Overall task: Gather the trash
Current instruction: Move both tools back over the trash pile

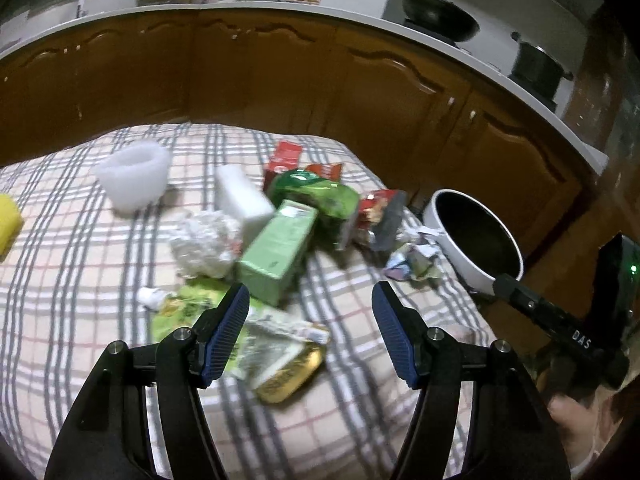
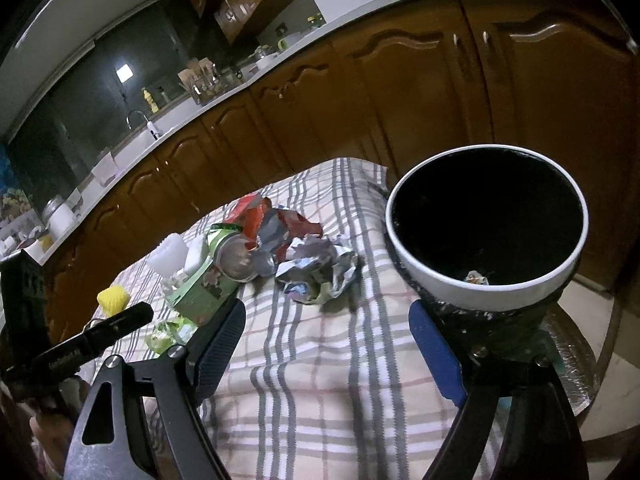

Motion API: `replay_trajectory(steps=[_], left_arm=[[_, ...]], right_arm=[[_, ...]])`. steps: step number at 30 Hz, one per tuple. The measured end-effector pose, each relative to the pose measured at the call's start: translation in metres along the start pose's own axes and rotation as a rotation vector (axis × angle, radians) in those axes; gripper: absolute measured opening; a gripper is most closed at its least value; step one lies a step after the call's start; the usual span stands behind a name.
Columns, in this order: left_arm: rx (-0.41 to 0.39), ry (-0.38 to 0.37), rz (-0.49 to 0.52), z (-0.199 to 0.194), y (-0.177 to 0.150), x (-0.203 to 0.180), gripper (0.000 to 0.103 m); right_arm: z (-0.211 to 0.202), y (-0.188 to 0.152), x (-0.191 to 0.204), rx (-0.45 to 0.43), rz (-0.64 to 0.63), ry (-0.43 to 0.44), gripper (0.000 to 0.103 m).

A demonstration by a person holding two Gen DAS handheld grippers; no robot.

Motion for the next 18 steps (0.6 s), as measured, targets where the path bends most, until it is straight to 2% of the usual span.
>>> replay_trajectory(steps=[18], left_arm=[[0.030,0.063,-0.088,-0.003,-0.009,0.050,0.065]], right_arm=[[0.026,-0.005,0.028,0.031,-0.052,0.017,0.086]])
Point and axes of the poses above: each gripper's, at about its wrist camera, not at the fingertips, and z roughly the way its jaws point, x to its left, y to its top, the point moved 2 cm from there along z, roughly the way its jaws point, and after that the axes turned 6 degrees about -x, right-handed, at the moved point
